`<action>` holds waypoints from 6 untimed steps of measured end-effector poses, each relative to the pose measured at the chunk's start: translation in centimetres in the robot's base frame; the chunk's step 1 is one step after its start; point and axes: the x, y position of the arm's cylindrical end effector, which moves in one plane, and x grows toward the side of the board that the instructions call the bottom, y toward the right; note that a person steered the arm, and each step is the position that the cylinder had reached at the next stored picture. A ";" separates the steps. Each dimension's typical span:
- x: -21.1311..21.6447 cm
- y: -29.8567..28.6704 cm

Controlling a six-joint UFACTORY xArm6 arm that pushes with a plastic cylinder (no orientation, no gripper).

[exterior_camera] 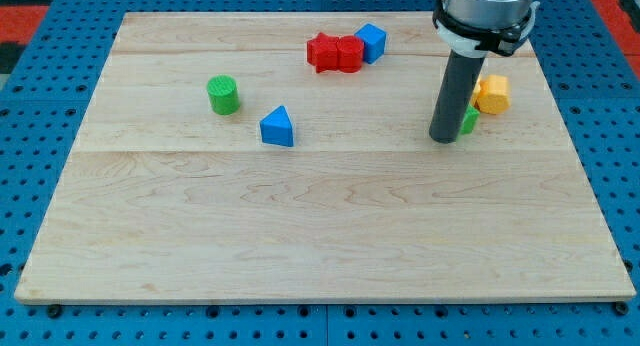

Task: Move the green circle above the blue triangle

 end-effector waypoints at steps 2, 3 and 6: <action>4.2 -4.2; 8.7 -12.3; -3.2 -31.3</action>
